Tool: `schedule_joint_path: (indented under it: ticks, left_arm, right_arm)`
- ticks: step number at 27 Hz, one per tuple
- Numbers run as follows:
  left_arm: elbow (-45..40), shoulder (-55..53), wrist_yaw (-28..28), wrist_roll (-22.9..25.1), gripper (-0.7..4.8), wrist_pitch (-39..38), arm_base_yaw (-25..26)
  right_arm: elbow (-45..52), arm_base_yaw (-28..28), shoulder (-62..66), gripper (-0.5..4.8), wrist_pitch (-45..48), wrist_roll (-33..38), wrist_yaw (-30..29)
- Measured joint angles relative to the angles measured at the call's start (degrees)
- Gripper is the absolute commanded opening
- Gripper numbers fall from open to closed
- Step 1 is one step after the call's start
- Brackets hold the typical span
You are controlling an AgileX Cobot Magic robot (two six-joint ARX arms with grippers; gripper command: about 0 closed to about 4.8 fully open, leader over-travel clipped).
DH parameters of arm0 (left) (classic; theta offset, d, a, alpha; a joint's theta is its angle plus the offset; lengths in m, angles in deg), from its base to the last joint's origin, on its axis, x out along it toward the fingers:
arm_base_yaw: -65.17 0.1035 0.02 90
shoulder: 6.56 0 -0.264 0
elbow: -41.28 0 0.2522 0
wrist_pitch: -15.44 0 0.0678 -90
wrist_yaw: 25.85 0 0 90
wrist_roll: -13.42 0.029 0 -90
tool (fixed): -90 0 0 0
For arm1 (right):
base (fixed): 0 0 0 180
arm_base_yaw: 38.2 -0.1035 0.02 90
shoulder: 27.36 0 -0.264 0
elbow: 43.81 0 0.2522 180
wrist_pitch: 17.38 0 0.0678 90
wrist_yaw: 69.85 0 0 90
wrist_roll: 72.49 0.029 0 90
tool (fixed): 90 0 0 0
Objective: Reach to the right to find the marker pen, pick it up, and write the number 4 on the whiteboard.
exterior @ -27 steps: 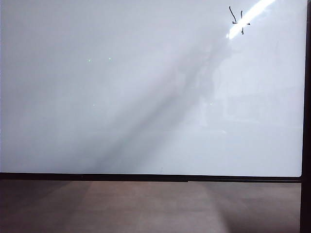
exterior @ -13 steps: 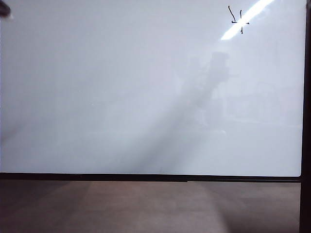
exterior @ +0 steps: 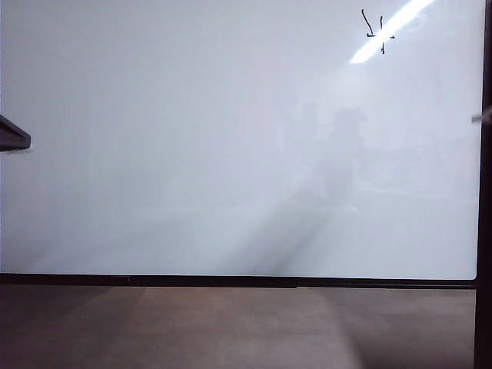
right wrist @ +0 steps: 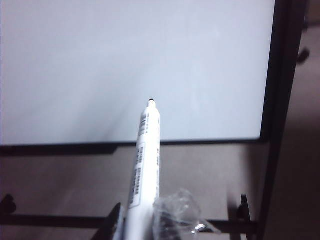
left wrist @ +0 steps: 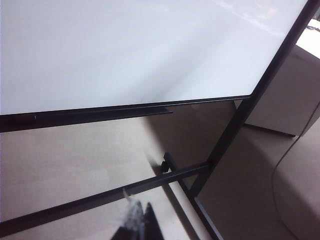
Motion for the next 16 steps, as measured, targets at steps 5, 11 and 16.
schedule_joint_path:
  ticks: [5, 11, 16]
  left_arm:
    - [-2.1, 0.0, -1.1, 0.4, -0.05, 1.7, 0.0]
    - [-4.8, 0.1, -1.4, 1.1, -0.05, 2.4, 0.0]
    - [-4.8, 0.1, -1.4, 1.2, -0.05, 2.0, 0.0]
  right_arm:
    - [1.9, 0.0, -2.7, -0.02, -0.3, 1.5, 0.1]
    - [3.7, 0.0, -2.7, 0.0, 0.0, 1.5, 0.9]
    - [3.6, 0.1, -2.7, 0.0, 0.3, 1.5, 6.2]
